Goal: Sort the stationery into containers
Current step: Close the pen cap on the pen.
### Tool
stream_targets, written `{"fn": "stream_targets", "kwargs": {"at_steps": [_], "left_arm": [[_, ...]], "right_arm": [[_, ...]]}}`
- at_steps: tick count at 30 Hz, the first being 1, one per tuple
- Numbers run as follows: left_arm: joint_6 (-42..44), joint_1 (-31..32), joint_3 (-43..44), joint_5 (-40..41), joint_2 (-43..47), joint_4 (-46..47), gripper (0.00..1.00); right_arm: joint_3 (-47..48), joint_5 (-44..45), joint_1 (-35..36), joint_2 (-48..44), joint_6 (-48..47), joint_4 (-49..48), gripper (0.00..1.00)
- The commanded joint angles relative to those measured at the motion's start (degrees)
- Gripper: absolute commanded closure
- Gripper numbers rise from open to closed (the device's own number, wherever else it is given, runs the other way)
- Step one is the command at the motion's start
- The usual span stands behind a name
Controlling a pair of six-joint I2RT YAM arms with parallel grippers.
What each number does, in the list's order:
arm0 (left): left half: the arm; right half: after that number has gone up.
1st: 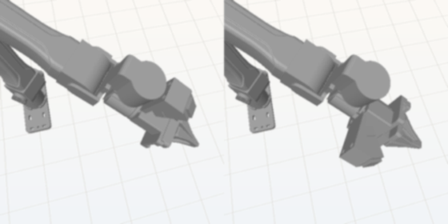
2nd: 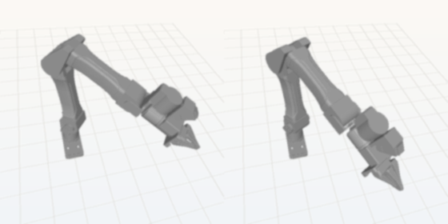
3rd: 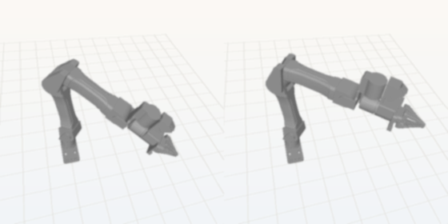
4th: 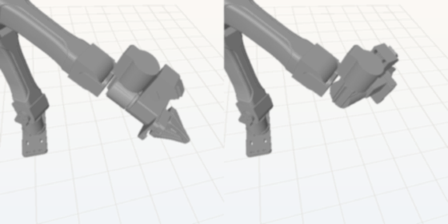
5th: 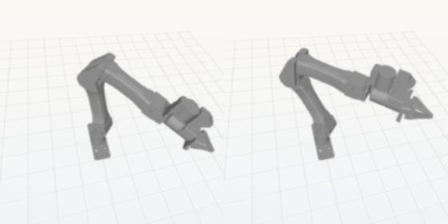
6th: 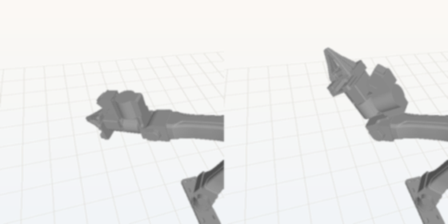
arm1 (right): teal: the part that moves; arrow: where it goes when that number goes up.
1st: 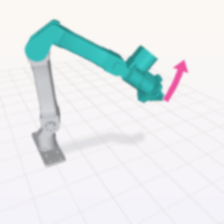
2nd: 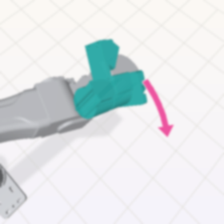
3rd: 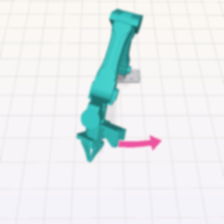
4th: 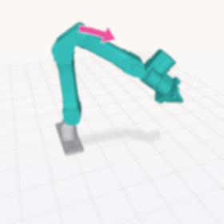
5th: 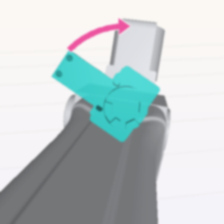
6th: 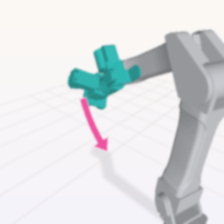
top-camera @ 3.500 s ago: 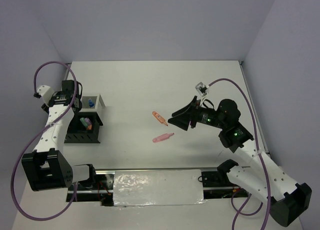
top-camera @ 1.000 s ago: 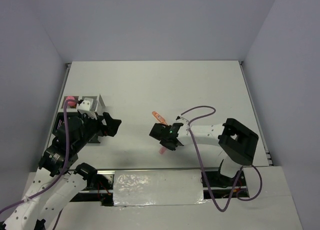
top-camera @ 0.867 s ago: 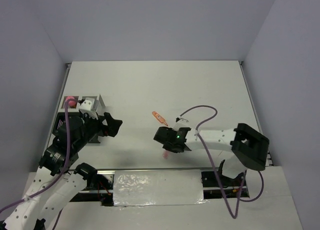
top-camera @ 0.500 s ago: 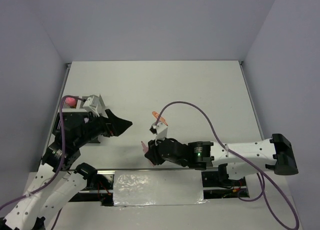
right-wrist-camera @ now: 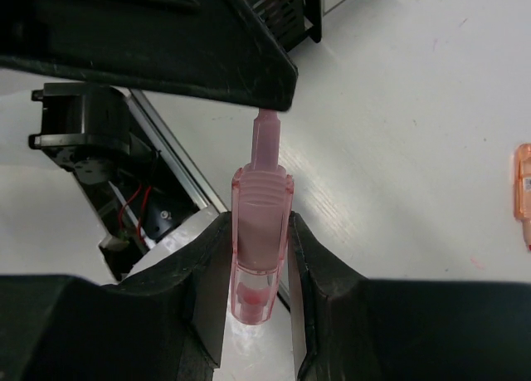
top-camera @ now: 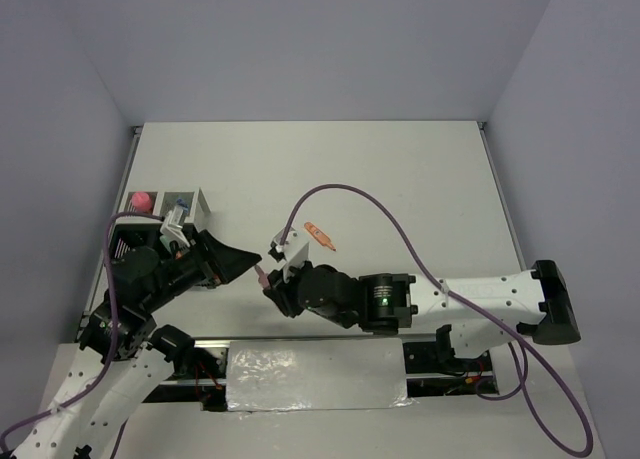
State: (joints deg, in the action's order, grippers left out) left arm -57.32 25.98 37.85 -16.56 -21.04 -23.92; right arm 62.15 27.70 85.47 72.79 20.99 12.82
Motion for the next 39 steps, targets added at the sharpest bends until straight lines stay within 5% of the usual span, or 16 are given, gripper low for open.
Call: {"fn": "stream_targets", "kwargs": {"at_steps": [1, 4, 9, 17, 22, 31, 39], "left_arm": [[-1.56, 0.21, -0.93, -3.83, 0.47, 6.15, 0.04], [-1.74, 0.21, -2.07, -4.97, -0.23, 8.71, 0.11], [-1.22, 0.21, -3.74, -6.03, -1.02, 10.3, 0.46], [0.01, 0.21, -4.36, -6.82, -1.55, 11.0, 0.64], [2.99, 0.21, -3.22, -5.33, -2.6, 9.87, 1.0], [8.36, 0.21, 6.18, 5.56, -2.69, 2.75, 1.0], [3.71, 0.13, 7.94, 8.29, -4.53, 9.42, 1.0]], "right_arm": [[3.41, 3.15, 0.22, 2.17, -2.45, -2.27, 1.0], [4.56, 4.02, 0.13, 2.88, -3.15, -3.15, 1.0], [6.23, 1.74, -1.44, 3.93, -4.21, -3.16, 1.0], [6.93, -3.62, -4.43, 5.6, -3.15, -3.15, 1.0], [8.78, -5.38, -4.7, 7.8, -3.42, -1.83, 1.0], [-2.36, -10.03, -6.63, 2.27, -2.1, -8.33, 1.0], [-11.51, -16.02, -6.63, -0.2, -2.71, -12.56, 0.99]]}}
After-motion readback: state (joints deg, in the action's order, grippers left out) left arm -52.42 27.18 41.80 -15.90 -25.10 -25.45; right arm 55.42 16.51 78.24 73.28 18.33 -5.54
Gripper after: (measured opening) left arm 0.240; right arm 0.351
